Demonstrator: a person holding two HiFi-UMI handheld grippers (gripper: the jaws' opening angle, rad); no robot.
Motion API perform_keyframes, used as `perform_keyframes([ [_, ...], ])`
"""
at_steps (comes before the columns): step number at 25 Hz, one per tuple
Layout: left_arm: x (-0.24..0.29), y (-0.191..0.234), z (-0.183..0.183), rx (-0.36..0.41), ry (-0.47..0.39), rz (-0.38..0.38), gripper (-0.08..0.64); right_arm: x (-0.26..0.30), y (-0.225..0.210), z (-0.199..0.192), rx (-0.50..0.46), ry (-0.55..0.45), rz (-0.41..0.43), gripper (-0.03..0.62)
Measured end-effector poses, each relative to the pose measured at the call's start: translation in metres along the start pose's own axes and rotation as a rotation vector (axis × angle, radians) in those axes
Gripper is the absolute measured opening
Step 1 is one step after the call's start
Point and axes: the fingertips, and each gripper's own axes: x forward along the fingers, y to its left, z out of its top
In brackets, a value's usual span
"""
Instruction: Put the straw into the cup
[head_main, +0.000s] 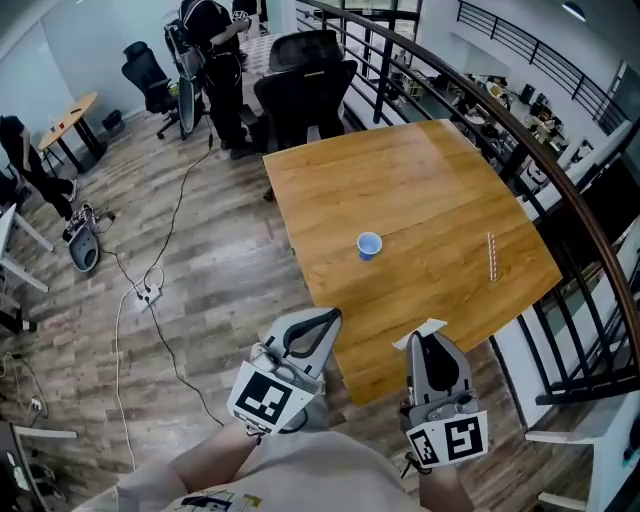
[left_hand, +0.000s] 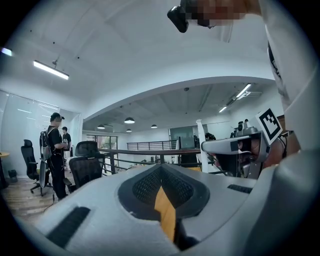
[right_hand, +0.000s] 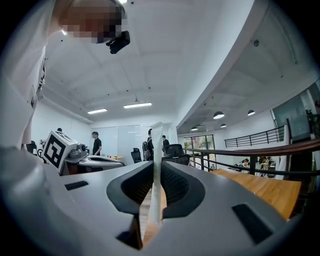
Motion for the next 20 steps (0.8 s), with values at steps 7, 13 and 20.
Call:
perform_keyframes([
  [7, 0.040, 0.056, -0.004, -0.019, 0.022, -0.058, 0.014, 0.067, -0.016, 0.004, -0.001, 0.011, -0.050, 0.051],
  [13, 0.069, 0.088, -0.014, 0.013, 0.011, -0.124, 0.014, 0.111, -0.024, 0.000, -0.017, 0.024, -0.081, 0.051],
  [20, 0.091, 0.104, -0.017, -0.036, 0.010, -0.170, 0.014, 0.140, -0.030, 0.006, -0.022, 0.024, -0.097, 0.051],
])
